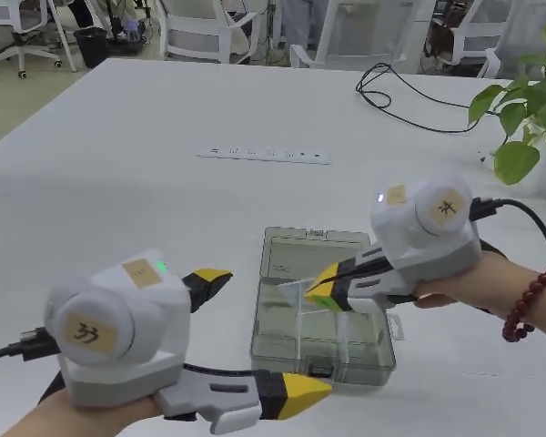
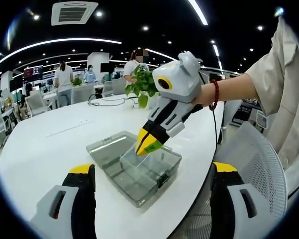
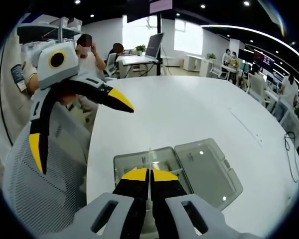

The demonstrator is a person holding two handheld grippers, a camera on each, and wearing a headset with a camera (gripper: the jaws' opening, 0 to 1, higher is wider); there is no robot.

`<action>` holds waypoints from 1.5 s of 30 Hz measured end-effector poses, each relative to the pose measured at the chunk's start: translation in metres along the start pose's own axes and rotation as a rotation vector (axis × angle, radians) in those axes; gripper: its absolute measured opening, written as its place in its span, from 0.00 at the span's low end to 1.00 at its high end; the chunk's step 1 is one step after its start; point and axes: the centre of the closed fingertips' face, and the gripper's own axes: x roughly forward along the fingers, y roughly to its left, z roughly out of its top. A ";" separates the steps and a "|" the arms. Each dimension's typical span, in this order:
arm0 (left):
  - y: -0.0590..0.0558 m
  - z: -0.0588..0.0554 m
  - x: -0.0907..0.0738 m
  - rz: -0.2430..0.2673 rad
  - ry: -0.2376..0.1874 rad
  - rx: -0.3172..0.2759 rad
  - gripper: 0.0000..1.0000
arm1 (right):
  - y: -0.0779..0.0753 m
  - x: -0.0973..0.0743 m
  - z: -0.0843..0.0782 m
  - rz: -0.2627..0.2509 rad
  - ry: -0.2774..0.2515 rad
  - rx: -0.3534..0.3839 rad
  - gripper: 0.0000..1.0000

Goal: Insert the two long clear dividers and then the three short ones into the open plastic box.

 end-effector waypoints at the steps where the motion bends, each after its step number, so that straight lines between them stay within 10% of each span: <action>1: 0.000 -0.001 0.000 0.000 0.005 0.005 0.98 | 0.000 0.001 0.001 0.004 0.007 0.001 0.02; 12: 0.001 0.003 0.001 0.002 -0.002 0.029 0.97 | 0.003 0.008 0.005 0.037 0.117 -0.059 0.02; 45: 0.002 0.004 -0.002 0.019 -0.013 0.032 0.94 | 0.010 0.042 0.002 0.103 0.200 -0.193 0.02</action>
